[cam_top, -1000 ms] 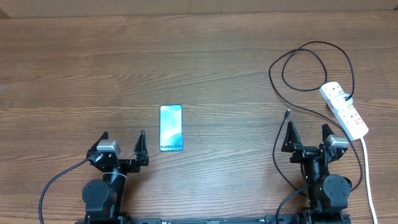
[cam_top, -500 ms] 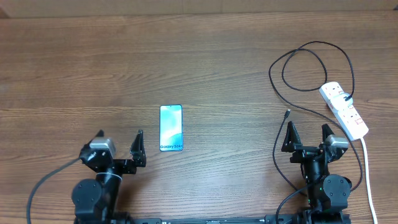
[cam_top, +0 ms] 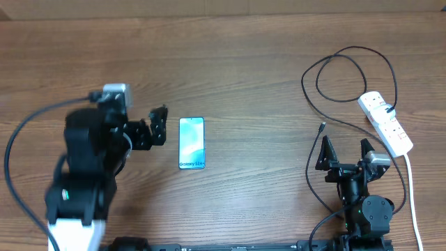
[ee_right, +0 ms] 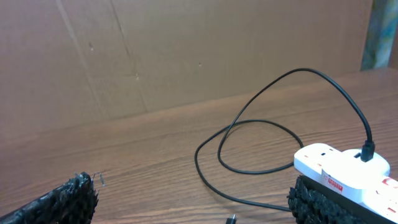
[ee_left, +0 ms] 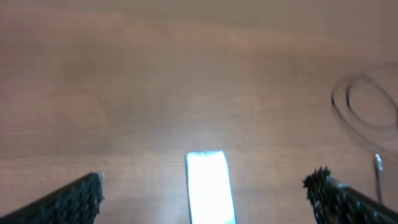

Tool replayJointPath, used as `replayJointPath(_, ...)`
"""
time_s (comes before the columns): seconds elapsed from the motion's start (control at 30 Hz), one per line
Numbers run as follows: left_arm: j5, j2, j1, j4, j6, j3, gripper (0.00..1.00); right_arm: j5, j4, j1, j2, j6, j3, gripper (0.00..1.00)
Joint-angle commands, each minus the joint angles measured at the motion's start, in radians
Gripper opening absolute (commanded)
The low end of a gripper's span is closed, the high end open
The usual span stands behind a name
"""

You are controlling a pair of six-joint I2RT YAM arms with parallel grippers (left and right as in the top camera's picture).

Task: Plug charger to phone and switch on socket
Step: 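Move the left gripper over the phone and lower onto it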

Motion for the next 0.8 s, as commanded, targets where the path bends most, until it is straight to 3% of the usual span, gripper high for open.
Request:
replayJointPath(0.0,-0.011,0.190,-0.078,-0.147,-0.015,0.217,1.00,0.010,0.003,-0.007,0.000,-0.003,-0.010,1.00)
replayJointPath(0.23,-0.082,0.451,-0.199,-0.381,-0.127,0.393,1.00,0.010,0.003,-0.006,0.000,-0.003,-0.010,1.00)
replayJointPath(0.5,0.041,0.650,-0.232,-0.402,-0.126,0.394,1.00,0.010,0.003,-0.006,0.000,-0.003,-0.010,1.00)
replayJointPath(0.77,0.034,0.830,-0.233,-0.460,-0.139,0.394,1.00,0.010,0.003,-0.007,0.000,-0.003,-0.010,1.00)
